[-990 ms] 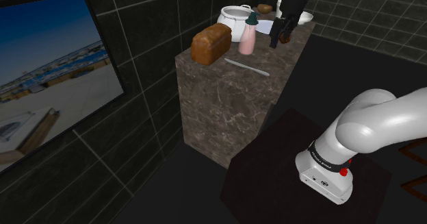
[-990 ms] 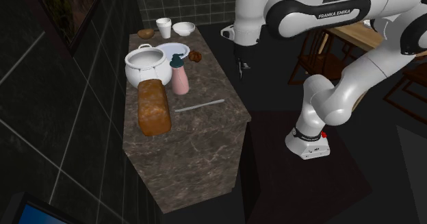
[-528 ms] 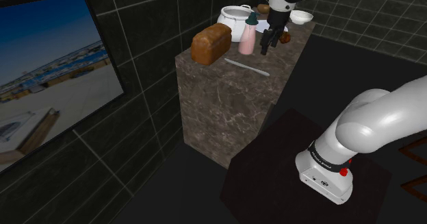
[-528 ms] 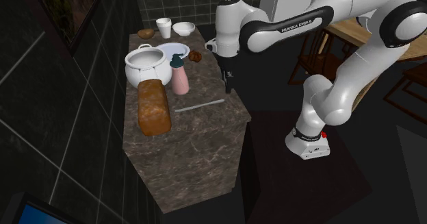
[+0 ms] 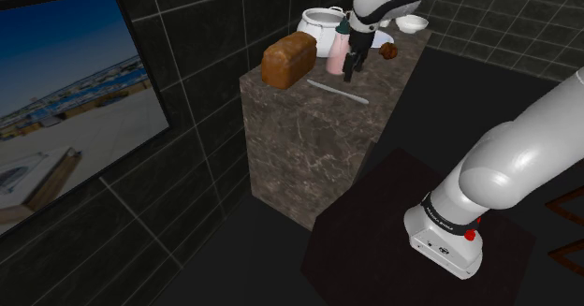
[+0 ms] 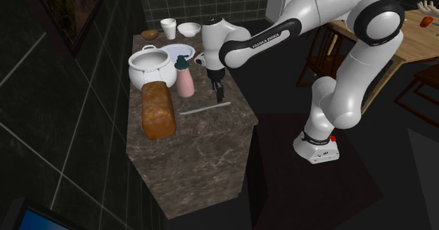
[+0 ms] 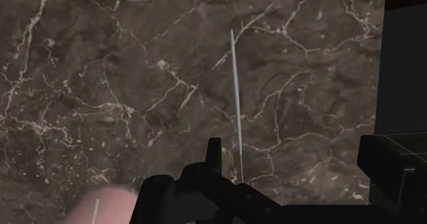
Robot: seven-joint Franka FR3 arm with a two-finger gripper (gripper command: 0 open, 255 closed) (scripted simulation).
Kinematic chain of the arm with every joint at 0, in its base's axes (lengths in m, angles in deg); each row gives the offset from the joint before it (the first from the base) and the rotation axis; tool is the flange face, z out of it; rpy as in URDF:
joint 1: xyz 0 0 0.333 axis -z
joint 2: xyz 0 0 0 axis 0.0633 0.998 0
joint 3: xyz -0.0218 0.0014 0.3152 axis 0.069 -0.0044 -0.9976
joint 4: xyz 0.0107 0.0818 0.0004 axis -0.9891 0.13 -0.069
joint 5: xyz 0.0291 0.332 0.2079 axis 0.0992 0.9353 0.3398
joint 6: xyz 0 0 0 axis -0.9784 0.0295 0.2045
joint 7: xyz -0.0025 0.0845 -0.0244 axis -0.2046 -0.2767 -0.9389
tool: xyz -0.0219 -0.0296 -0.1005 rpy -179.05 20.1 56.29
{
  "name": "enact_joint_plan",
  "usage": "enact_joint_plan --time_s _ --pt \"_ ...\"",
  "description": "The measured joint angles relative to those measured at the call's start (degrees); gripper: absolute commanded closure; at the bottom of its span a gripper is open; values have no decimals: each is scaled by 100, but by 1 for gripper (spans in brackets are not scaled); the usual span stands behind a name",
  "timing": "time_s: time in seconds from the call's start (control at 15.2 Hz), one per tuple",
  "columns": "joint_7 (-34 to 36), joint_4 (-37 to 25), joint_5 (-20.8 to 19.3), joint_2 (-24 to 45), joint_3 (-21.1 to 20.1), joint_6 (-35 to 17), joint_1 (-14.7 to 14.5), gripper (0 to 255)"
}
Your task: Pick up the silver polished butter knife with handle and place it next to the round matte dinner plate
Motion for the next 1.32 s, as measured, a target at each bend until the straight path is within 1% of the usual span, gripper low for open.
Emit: enact_joint_plan --time_s 0.2,0.33,0.79,1.19,1.25,1.32 --pt "-417 -289 136 669 114 -327 27 0" --pt "-555 -416 197 921 138 -429 42 0" --pt "-623 -197 274 1217 138 -930 49 0" --pt "-636 -156 283 1250 142 -1007 54 0" --pt "-636 -156 283 1250 142 -1007 54 255" --pt "-636 -156 283 1250 142 -1007 54 255"
